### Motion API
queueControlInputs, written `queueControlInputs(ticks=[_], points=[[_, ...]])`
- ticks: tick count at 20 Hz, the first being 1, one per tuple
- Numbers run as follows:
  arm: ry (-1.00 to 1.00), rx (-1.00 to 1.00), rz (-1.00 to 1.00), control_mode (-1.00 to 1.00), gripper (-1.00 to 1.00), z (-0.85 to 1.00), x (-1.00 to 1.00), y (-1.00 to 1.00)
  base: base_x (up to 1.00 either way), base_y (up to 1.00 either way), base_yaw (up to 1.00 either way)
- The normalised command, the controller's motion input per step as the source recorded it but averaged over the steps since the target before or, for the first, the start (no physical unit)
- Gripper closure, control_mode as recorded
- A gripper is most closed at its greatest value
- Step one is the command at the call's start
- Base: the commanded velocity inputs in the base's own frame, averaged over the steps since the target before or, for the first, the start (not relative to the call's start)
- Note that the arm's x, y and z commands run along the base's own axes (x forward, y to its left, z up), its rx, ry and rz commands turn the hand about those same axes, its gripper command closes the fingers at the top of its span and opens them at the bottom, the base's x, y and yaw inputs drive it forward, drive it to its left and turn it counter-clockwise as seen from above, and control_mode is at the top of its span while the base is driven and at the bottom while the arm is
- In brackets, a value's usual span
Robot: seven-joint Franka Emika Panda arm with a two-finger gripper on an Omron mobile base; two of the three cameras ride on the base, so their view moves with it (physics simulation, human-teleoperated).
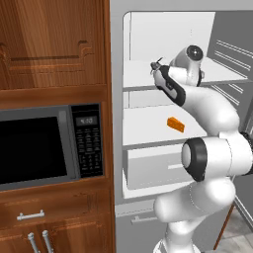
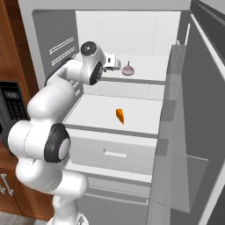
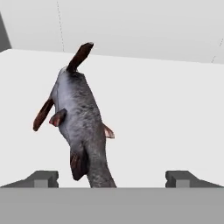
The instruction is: Take the cheese, fish, and garlic from the fridge and place them on the plate on the dining counter to create an appetizer plate.
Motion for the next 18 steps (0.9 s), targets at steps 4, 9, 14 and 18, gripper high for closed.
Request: queueControlInputs(ticks=[4, 9, 14, 18], points=[[0.00, 0.00, 0.00, -1.00, 1.00, -0.19, 0.23, 0.07, 0.00, 0.00, 0.00], [-0.01, 0.00, 0.00, -1.00, 1.00, -0.01, 0.02, 0.00, 0.00, 0.00, 0.00], [-0.07, 0.00, 0.00, -1.00, 1.00, 0.00, -0.43, -0.11, 0.00, 0.00, 0.00], [-0.14, 0.00, 0.00, -1.00, 1.00, 0.00, -1.00, -0.27, 0.00, 0.00, 0.00]])
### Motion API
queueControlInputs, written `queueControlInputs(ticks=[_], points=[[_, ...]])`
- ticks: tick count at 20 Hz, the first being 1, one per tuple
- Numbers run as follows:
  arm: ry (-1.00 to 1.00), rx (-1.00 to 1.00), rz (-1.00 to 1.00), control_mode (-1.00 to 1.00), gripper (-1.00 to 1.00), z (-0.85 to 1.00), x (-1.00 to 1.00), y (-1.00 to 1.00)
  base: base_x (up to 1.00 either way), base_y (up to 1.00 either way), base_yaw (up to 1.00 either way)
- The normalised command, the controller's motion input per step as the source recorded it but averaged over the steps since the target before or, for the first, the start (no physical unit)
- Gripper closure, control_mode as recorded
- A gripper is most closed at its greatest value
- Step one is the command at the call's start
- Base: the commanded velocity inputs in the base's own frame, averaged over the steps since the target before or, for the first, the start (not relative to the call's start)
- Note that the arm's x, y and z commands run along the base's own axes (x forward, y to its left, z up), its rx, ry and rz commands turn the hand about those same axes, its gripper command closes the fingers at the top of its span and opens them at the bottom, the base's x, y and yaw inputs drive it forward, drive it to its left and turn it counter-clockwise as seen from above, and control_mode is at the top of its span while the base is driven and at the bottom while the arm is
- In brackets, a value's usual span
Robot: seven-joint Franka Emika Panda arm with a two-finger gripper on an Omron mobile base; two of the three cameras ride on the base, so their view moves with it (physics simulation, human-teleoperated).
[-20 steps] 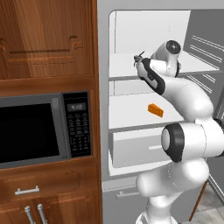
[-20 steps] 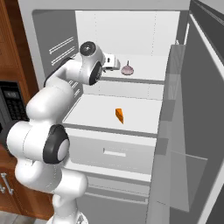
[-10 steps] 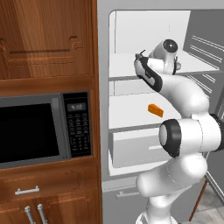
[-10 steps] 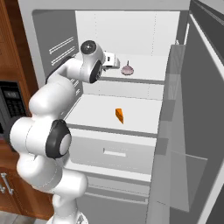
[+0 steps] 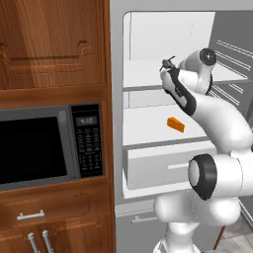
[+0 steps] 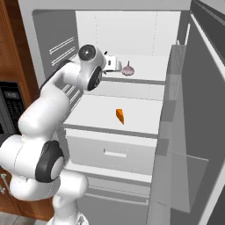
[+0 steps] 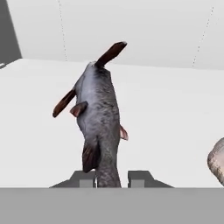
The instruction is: Take the cheese, fish, and garlic from the fridge and place them on the plate on the dining counter to create an appetizer plate.
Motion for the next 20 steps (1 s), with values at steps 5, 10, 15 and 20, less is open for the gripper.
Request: queueControlInputs(ticks=[5, 10, 15, 20], points=[[-0.08, 0.00, 0.00, -1.00, 1.00, 0.02, -0.98, -0.13, 0.00, 0.00, 0.00], [-0.01, 0.00, 0.00, -1.00, 1.00, 0.15, -0.90, 0.00, 0.00, 0.00, 0.00], [0.00, 0.00, 0.00, 1.00, 1.00, 0.03, -0.18, 0.00, -0.73, 0.00, 0.00], [0.00, 0.00, 0.00, 1.00, 1.00, 0.00, 0.00, 0.00, -1.00, 0.00, 0.00]])
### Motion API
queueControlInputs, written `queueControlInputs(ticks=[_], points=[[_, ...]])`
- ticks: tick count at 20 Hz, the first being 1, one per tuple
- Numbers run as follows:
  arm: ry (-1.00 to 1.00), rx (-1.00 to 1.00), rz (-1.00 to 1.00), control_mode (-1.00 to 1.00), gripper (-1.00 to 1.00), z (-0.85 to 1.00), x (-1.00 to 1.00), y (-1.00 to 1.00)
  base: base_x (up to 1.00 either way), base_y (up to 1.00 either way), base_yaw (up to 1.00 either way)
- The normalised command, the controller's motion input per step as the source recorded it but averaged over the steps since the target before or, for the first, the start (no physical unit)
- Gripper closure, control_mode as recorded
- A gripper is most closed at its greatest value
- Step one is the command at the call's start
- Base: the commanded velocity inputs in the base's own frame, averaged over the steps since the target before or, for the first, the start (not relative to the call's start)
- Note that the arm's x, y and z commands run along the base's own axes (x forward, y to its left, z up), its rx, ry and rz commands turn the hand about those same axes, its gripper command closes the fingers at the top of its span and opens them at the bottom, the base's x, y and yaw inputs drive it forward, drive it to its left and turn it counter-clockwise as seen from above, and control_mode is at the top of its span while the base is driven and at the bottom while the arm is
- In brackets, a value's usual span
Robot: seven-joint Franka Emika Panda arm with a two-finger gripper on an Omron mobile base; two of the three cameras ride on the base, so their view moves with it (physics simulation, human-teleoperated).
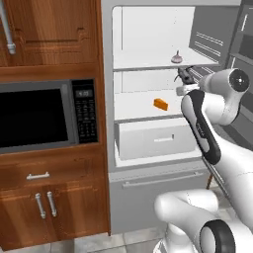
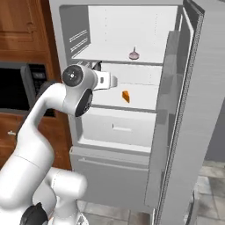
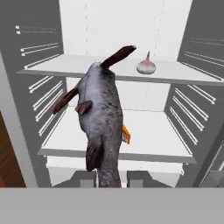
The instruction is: Take the cheese, fish, and garlic from the fridge and place them on the plate on the dining counter to create an appetizer plate.
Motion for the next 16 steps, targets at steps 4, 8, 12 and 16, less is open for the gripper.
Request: queueControlInputs(ticks=[4, 8, 12, 16], points=[[0.00, 0.00, 0.00, 1.00, 1.00, 0.00, 0.00, 0.00, -0.98, 0.00, 0.02], [0.00, 0.00, 0.00, 1.00, 1.00, 0.00, 0.00, 0.00, -0.81, 0.00, 0.09], [0.00, 0.00, 0.00, 1.00, 1.00, 0.00, 0.00, 0.00, -0.80, 0.00, 0.12], [0.00, 0.00, 0.00, 1.00, 1.00, 0.00, 0.00, 0.00, -0.83, 0.00, 0.15]])
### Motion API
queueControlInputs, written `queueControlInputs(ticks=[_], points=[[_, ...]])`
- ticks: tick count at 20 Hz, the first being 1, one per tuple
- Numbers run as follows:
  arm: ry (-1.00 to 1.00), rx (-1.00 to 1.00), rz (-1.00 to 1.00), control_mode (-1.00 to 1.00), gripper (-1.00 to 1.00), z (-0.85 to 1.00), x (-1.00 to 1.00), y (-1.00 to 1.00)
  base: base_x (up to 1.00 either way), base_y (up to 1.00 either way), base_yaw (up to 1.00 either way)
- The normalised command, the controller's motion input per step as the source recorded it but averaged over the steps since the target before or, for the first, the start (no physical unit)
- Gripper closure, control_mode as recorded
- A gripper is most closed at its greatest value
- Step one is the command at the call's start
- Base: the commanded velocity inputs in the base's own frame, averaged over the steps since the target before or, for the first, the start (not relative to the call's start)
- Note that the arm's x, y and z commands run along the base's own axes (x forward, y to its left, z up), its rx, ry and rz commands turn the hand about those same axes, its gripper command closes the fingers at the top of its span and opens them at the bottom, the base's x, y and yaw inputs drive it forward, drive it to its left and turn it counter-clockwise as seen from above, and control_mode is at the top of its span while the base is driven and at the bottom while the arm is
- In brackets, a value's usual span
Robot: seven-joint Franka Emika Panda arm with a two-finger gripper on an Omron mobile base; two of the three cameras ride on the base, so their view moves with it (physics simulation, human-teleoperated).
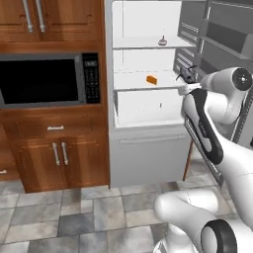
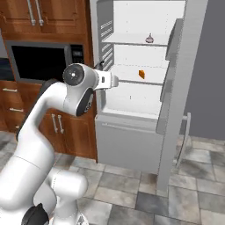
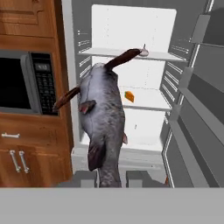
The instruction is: Take the cheese, fish, and garlic from the fridge and place them on the plate on the dining counter to create an appetizer plate.
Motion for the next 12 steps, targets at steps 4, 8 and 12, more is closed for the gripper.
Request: queueControlInputs(ticks=[4, 8, 12], points=[[0.00, 0.00, 0.00, 1.00, 1.00, 0.00, 0.00, 0.00, -0.60, 0.00, 0.26], [0.00, 0.00, 0.00, 1.00, 1.00, 0.00, 0.00, 0.00, -0.35, 0.00, 0.37], [0.00, 0.00, 0.00, 1.00, 1.00, 0.00, 0.00, 0.00, -0.22, 0.00, 0.42]])
